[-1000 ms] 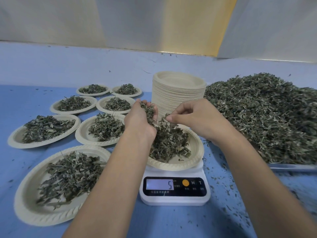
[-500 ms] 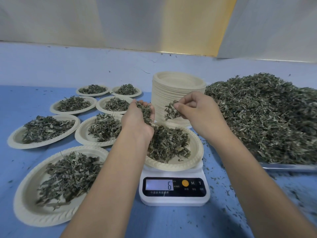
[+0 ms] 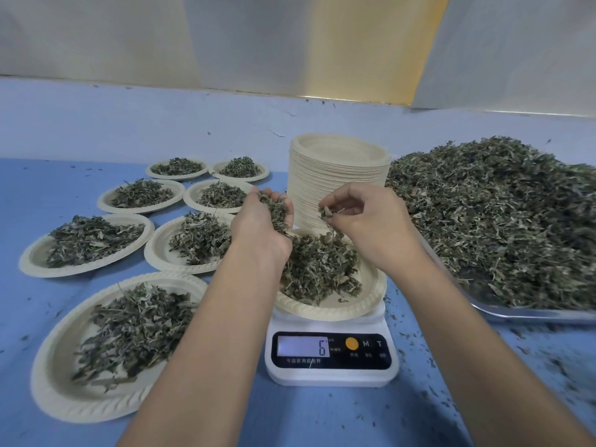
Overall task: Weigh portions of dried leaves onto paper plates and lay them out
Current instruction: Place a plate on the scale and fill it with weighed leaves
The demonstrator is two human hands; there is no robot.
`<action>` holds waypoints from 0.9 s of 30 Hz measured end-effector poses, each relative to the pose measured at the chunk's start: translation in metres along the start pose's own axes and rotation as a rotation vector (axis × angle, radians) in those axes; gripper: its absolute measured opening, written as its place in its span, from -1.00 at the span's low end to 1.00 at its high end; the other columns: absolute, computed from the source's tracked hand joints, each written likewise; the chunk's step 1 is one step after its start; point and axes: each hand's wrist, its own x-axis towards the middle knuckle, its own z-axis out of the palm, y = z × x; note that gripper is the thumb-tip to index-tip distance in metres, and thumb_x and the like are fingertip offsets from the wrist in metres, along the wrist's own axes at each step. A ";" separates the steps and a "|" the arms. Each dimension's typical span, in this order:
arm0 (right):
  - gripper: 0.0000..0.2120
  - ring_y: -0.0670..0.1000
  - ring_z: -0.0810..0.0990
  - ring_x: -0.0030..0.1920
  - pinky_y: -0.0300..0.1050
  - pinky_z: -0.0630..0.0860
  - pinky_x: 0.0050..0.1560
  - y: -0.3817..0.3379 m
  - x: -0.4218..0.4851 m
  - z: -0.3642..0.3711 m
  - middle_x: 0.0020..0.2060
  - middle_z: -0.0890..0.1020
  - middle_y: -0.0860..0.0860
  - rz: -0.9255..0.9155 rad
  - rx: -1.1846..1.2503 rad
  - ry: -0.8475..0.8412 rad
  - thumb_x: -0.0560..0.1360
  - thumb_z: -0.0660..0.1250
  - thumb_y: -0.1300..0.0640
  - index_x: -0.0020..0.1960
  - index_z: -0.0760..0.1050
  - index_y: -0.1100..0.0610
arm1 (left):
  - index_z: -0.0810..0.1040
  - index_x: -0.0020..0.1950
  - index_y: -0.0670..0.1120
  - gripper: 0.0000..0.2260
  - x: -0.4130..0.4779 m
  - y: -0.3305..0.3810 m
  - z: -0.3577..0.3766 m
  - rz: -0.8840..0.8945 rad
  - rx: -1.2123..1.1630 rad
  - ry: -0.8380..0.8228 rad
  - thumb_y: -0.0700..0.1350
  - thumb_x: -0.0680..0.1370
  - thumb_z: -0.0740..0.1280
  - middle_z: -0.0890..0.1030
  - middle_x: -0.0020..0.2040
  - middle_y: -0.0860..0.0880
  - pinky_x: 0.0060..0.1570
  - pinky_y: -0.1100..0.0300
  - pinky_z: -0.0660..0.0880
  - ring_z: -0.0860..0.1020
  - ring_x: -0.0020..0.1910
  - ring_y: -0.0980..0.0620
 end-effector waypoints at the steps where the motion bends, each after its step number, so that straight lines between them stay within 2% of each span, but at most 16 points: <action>1: -0.76 -0.30 0.50 -0.36 -0.47 0.42 -0.29 0.001 0.000 0.001 -0.36 0.57 -0.21 -0.005 -0.012 0.016 0.41 0.43 0.32 -0.19 0.60 -0.03 | 0.40 -0.25 -0.13 -0.72 0.001 0.000 0.000 0.000 0.008 -0.001 -0.08 0.64 0.16 0.43 -0.39 0.00 -0.51 0.36 0.44 0.42 -0.53 0.10; 5: -0.88 -0.35 0.50 -0.35 -0.52 0.37 -0.34 0.003 -0.002 0.002 -0.32 0.61 -0.20 -0.006 -0.049 0.031 0.44 0.44 0.22 -0.07 0.67 0.04 | 0.39 -0.24 -0.12 -0.72 0.003 -0.001 -0.001 0.010 0.036 -0.004 -0.07 0.65 0.14 0.42 -0.39 0.00 -0.53 0.37 0.39 0.41 -0.63 0.10; 8: -0.86 -0.40 0.52 -0.31 -0.57 0.37 -0.28 0.002 -0.003 0.002 -0.28 0.61 -0.21 -0.021 -0.079 0.014 0.46 0.43 0.19 -0.01 0.68 0.03 | 0.39 -0.24 -0.12 -0.73 0.003 -0.002 -0.001 0.011 0.037 0.000 -0.08 0.65 0.14 0.42 -0.39 0.00 -0.54 0.39 0.39 0.40 -0.65 0.10; 10: -0.85 -0.35 0.55 -0.26 -0.55 0.41 -0.23 0.002 -0.003 0.002 -0.25 0.63 -0.19 -0.017 -0.082 0.004 0.46 0.43 0.18 0.01 0.68 0.03 | 0.40 -0.23 -0.13 -0.73 0.002 -0.002 -0.001 0.016 0.024 0.007 -0.09 0.64 0.15 0.43 -0.39 0.00 -0.54 0.39 0.41 0.41 -0.64 0.10; 15: -0.89 -0.24 0.55 -0.30 -0.33 0.53 -0.13 0.003 -0.001 0.001 -0.30 0.64 -0.14 0.008 -0.015 0.030 0.44 0.45 0.19 -0.06 0.68 0.03 | 0.40 -0.25 -0.12 -0.74 0.002 -0.003 -0.001 0.015 0.040 0.001 -0.11 0.64 0.16 0.43 -0.40 0.00 -0.54 0.38 0.41 0.41 -0.65 0.10; 18: -0.86 -0.15 0.59 -0.27 -0.19 0.59 -0.06 0.000 0.000 0.000 -0.31 0.65 -0.10 0.025 0.107 0.044 0.43 0.46 0.23 -0.15 0.65 -0.01 | 0.38 -0.26 -0.12 -0.74 0.001 -0.003 0.000 0.009 0.044 -0.006 -0.14 0.64 0.15 0.42 -0.43 0.00 -0.55 0.38 0.39 0.40 -0.67 0.10; 23: -0.83 -0.11 0.64 -0.24 -0.21 0.61 -0.08 -0.007 -0.001 -0.003 -0.29 0.67 -0.03 0.017 0.369 0.045 0.42 0.44 0.31 -0.15 0.62 0.04 | 0.40 -0.25 -0.12 -0.75 -0.002 -0.004 0.001 0.015 0.041 -0.021 -0.13 0.63 0.16 0.44 -0.60 0.01 -0.55 0.38 0.40 0.41 -0.68 0.11; 27: -0.85 -0.06 0.68 -0.22 -0.18 0.58 -0.08 -0.007 -0.001 -0.002 -0.28 0.69 -0.06 0.018 0.314 0.039 0.43 0.45 0.24 -0.15 0.62 -0.02 | 0.40 -0.26 -0.12 -0.73 -0.002 -0.006 0.001 0.017 0.072 -0.020 -0.12 0.64 0.15 0.44 -0.57 0.01 -0.53 0.38 0.41 0.42 -0.66 0.10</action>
